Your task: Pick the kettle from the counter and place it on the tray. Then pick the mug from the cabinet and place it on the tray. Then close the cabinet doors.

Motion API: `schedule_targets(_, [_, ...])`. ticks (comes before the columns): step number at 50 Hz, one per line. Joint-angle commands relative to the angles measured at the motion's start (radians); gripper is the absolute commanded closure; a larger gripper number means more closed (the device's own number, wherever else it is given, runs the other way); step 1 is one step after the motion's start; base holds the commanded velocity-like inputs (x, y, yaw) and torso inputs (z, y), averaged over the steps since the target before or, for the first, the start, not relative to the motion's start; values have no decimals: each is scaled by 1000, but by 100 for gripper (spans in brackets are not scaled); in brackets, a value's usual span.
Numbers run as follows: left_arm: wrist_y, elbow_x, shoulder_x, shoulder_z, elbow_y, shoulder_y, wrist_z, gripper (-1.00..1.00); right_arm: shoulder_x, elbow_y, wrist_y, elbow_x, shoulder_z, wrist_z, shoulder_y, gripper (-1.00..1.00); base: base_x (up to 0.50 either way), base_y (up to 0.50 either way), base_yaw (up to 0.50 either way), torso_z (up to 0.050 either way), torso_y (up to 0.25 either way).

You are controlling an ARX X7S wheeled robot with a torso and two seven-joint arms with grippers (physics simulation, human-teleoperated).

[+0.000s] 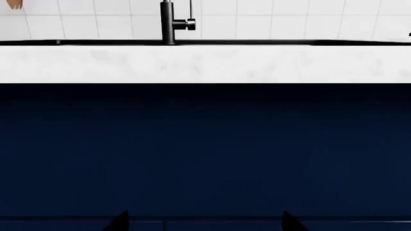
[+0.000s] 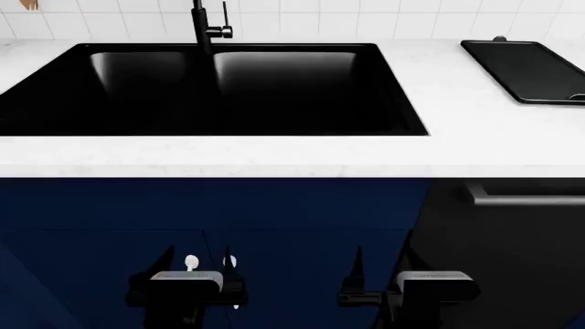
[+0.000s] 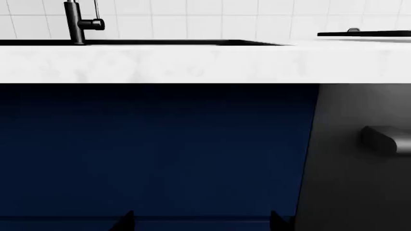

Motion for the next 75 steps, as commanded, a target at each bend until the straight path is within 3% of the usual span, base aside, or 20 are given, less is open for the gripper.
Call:
schedule_targets(1, [-3, -17, -15, 17, 8, 0, -21, -100, 15, -20, -7, 18, -24, 14, -7, -100, 0, 0, 0, 0, 0])
schedule_targets(8, [-73, -53, -44, 32, 157, -17, -42, -100, 59, -318, 150, -20, -60, 51, -9, -100, 0, 0, 0, 0, 0])
schedule_targets(11, [-196, -73, -63, 35, 332, -78, -42, -100, 78, -458, 269, -32, -54, 56, 36, -100, 0, 0, 0, 0, 0])
schedule_targets(18, [-419, -119, -101, 20, 552, -245, -50, -100, 128, -708, 514, -93, -53, 49, 198, -100, 0, 0, 0, 0, 0])
schedule_targets(24, [-601, -159, -119, 19, 659, -451, -58, -100, 179, -879, 779, -124, -86, -16, 442, -100, 0, 0, 0, 0, 0])
schedule_targets(32, [-752, -179, -121, 48, 668, -625, -74, -100, 171, -889, 928, -107, -97, -52, 648, -100, 0, 0, 0, 24, 0])
schedule_targets(40, [-829, -221, -121, 18, 635, -756, -73, -100, 165, -848, 1147, -206, -170, 24, 859, -100, 0, 0, 0, 50, 0])
schedule_targets(45, [-875, -233, -124, 18, 632, -818, -81, -100, 144, -810, 1085, -158, -103, -3, 913, -100, 0, 0, 0, 50, 0])
schedule_targets(51, [-925, -245, -128, 26, 650, -871, -90, -100, 121, -827, 1176, -102, -80, -65, 966, -100, 0, 0, 0, 50, 0])
schedule_targets(64, [-1073, -273, -155, 43, 665, -976, -102, -100, 98, -808, 1040, -4, -23, -130, 925, -100, 0, 0, 0, 50, 0])
schedule_targets(75, [-1089, -290, -167, 52, 688, -968, -98, -100, 108, -851, 1024, 21, -11, -136, 912, -100, 0, 59, 0, 19, 0])
